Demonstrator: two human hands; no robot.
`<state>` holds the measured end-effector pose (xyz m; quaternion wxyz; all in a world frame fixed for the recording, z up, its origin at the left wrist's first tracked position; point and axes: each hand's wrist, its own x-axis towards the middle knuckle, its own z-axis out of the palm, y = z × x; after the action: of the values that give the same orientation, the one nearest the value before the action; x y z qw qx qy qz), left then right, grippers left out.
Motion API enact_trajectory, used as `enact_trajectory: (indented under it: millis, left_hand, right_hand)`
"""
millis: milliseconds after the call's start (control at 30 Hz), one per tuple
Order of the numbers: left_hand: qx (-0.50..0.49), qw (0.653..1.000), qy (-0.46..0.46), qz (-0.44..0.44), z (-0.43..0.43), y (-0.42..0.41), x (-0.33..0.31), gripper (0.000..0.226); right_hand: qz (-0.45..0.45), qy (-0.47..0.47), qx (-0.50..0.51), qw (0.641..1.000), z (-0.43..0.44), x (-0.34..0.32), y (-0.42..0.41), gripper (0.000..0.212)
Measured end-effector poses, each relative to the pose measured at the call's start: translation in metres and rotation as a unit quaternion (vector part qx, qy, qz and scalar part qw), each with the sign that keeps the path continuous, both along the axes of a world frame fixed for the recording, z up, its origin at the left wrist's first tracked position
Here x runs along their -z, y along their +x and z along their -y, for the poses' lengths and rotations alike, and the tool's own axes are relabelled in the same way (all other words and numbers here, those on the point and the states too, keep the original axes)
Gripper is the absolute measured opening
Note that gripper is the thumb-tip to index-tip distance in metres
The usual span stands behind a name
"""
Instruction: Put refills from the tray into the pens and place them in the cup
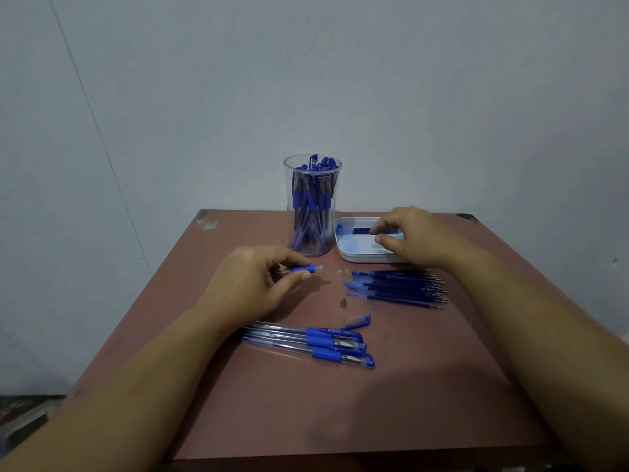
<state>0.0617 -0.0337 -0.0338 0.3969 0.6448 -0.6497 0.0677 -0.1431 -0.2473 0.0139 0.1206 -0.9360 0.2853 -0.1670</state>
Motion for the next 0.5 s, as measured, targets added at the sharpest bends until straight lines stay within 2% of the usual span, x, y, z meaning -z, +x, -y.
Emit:
enact_trajectory:
  millis: [267,367,500]
  left_hand:
    - [-0.001,1.0,0.01,-0.009,0.003,0.001,0.0,0.016]
    - [-0.001,1.0,0.017,-0.007,0.004,0.001,0.001,0.017]
    - [0.009,1.0,0.014,-0.017,0.006,0.0,0.001,0.028]
  right_hand:
    - [-0.061,0.067,0.053,0.994,0.037,0.005,0.026,0.035]
    - [-0.071,0.057,0.053,0.994,0.041,0.008,0.031,0.032]
    - [-0.074,0.033,0.052,0.995,0.043,0.012,0.036,0.023]
